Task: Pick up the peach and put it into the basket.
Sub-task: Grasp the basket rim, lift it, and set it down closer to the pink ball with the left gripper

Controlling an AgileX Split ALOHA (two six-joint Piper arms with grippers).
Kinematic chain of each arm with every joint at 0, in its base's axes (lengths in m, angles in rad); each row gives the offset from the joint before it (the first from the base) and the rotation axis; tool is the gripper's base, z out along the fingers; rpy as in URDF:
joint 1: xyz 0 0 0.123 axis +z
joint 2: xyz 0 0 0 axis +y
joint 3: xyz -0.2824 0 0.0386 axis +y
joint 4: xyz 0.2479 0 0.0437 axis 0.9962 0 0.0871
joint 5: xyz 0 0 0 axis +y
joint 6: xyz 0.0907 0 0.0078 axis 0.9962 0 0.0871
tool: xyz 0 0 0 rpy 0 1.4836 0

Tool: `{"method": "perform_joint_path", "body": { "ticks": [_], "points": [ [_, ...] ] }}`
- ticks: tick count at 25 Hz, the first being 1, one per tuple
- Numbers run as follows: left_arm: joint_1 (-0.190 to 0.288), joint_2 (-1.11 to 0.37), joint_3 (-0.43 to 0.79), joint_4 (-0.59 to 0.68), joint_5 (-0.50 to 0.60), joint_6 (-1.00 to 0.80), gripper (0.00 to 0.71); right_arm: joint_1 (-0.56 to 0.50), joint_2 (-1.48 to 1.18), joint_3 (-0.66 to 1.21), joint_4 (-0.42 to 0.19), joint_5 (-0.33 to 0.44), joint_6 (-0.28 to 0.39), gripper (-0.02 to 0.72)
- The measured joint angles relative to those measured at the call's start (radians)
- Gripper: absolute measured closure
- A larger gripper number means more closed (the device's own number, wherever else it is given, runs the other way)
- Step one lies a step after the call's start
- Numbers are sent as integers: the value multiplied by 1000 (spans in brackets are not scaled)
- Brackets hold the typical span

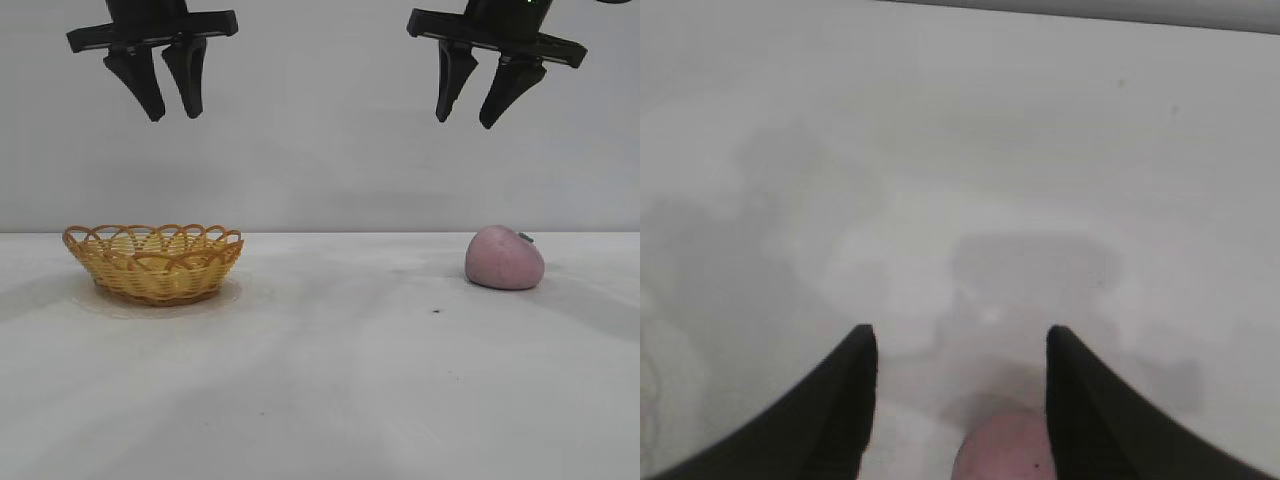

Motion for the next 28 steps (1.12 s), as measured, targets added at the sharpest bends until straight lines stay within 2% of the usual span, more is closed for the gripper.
{"method": "perform_joint_path", "body": {
  "ticks": [7,11,19,28],
  "points": [
    [0,-2,0,2,2,0,391,0,0,0,2,0,-2,332],
    [2,-2,7,54,17,0,391,0,0,0,4,14,-2,332],
    [85,48,102,62,52,84,391,0,0,0,6,27,-4,332],
    [90,151,110,18,50,145,391,0,0,0,21,31,-23,332]
  ]
}}
